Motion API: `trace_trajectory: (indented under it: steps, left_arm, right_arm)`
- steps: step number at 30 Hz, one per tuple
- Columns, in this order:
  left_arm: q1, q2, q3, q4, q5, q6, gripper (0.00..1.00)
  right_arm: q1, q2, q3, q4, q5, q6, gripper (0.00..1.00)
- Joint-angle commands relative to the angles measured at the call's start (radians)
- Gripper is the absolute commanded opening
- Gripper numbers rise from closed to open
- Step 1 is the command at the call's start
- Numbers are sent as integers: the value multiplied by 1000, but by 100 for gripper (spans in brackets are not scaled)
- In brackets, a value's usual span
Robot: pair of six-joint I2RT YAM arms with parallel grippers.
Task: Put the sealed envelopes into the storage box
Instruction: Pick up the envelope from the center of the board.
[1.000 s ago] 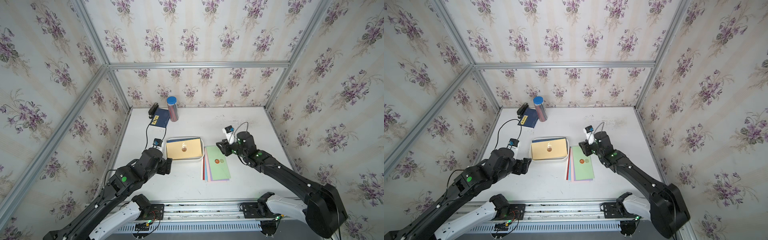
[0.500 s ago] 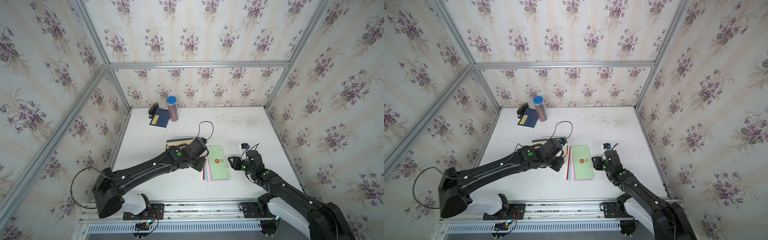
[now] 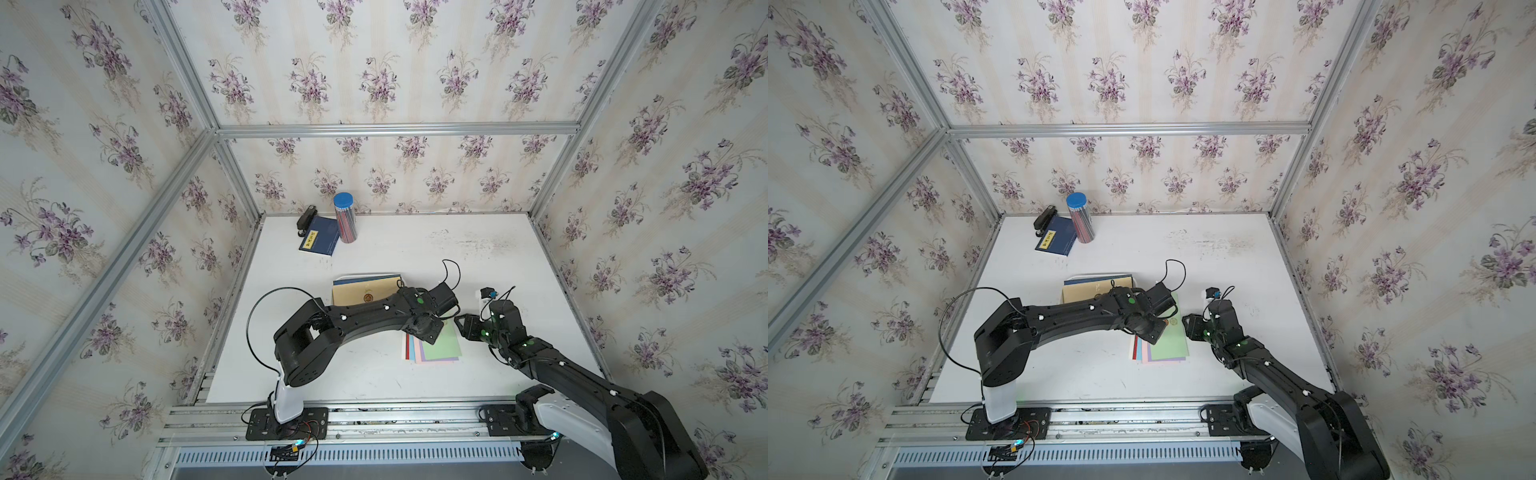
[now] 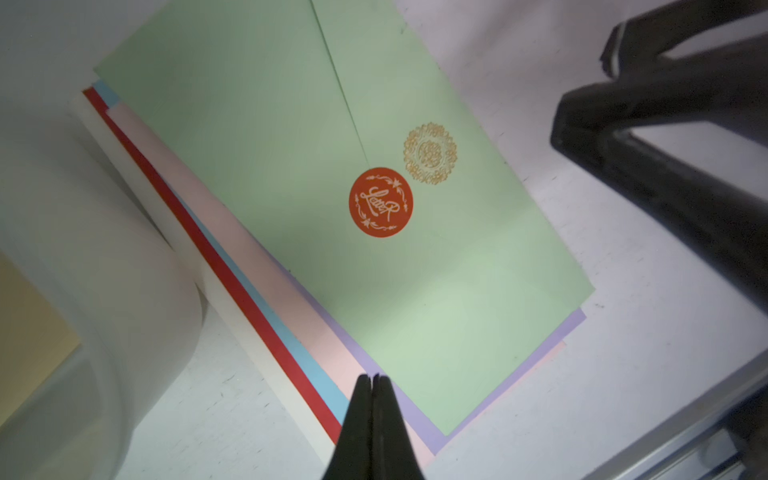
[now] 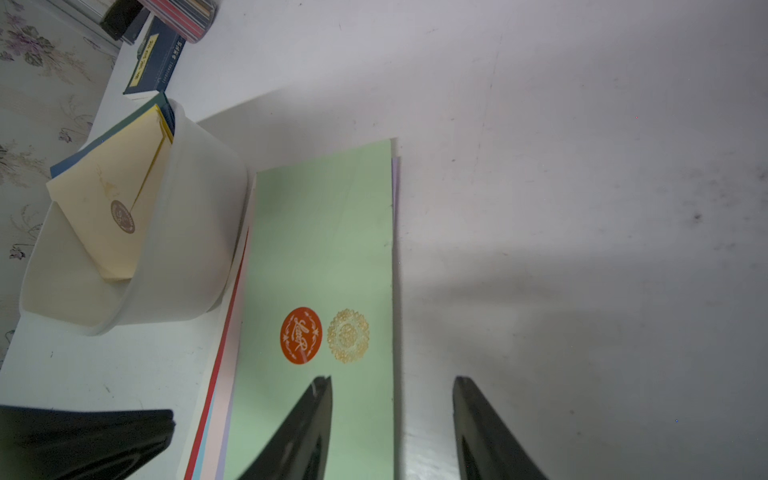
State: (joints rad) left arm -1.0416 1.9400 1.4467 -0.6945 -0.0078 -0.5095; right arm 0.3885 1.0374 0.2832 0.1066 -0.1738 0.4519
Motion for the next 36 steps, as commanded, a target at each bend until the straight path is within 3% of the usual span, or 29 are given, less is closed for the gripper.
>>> trace_trajectory:
  steps: [1,25,36]
  left_arm:
    - [-1,30,9,-20,-16,-17,0]
    - [-1,120,10,11,-4,-34,0]
    - [-1,125,10,13,-6,-27,0]
  right_arm:
    - [0,35,19,13,-28,8,52]
    - [0,226,62,40,-167,28,48]
    - [-1,217,90,20,-215,38,44]
